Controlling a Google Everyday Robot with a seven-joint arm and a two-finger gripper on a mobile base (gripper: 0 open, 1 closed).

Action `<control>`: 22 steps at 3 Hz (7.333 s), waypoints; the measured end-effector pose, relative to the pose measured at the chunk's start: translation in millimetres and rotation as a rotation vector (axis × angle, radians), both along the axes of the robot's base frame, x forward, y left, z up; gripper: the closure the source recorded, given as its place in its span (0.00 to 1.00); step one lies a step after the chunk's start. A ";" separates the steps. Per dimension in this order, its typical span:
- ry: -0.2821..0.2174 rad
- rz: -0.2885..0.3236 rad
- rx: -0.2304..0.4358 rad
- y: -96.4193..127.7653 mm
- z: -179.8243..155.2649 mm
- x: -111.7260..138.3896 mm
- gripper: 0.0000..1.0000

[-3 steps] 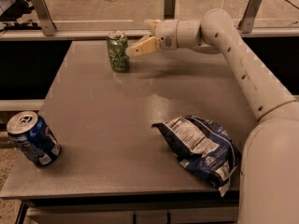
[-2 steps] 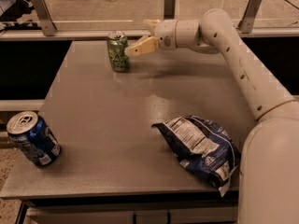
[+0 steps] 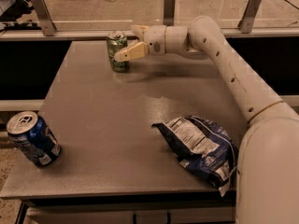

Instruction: Knock green can over

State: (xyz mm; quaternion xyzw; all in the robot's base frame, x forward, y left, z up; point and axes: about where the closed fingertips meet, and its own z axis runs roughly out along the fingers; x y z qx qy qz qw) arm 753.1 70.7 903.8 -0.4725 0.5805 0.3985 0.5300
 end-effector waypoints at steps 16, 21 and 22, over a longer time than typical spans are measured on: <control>0.219 0.005 -1.463 34.4 -36.5 -170.9 0.60; 0.169 -0.027 -1.400 37.6 -33.0 -159.4 0.00; 0.135 -0.064 -1.347 14.7 -17.9 -159.5 0.00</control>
Offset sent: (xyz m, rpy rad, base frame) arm -0.0072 0.0137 -0.0027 -0.0835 -0.0035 0.0796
